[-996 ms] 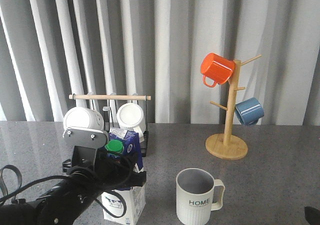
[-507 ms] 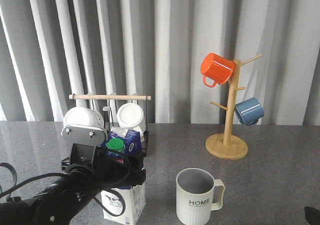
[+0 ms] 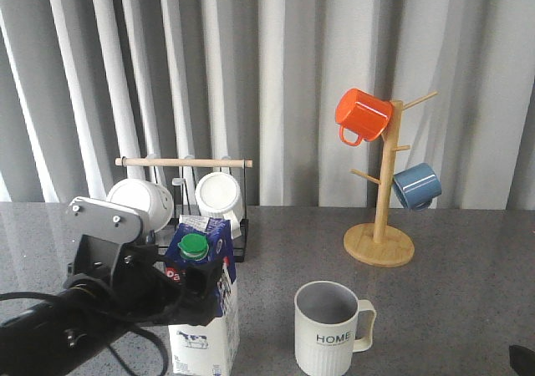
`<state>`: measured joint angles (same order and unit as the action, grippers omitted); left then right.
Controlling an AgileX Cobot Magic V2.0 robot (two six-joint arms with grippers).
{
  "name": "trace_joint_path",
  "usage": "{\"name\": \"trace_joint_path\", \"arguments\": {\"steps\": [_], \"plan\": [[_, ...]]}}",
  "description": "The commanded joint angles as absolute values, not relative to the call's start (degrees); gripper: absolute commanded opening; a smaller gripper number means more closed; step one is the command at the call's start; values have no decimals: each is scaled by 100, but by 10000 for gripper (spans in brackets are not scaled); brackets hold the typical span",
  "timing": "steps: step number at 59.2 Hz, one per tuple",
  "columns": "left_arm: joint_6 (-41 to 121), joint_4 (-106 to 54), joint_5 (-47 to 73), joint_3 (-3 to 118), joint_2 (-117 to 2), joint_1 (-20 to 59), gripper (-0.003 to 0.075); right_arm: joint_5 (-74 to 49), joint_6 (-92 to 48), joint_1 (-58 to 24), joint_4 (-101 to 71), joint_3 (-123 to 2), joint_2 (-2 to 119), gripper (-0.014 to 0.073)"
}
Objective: Place milk next to cup
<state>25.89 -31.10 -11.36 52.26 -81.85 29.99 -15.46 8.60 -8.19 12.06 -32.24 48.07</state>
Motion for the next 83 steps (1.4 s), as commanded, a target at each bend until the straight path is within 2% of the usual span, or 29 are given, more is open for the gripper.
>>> {"name": "trace_joint_path", "arguments": {"steps": [1, 21, 49, 63, 71, 83], "plan": [[2609, -3036, -1403, 5115, -7656, 2913, 624, -1177, 818, -773, 1287, -3387, 4752, 328], [2406, -2283, -575, 4271, -6373, 2392, 576, -1177, 818, -773, 1287, -3387, 4752, 328], [-1461, 0, -223, 3363, -4700, 1738, 558, -1177, 818, -773, 1287, -3387, 4752, 328], [-1414, 335, -267, 3132, -4441, 1700, 549, -1177, 818, -773, 1287, -3387, 4752, 328], [-1414, 706, -253, 3132, -4441, 1700, 487, -1177, 818, -773, 1287, -3387, 4752, 328], [-1414, 1019, -238, 3132, -4441, 1700, 302, -1177, 818, -773, 1287, -3387, 4752, 328]]}}
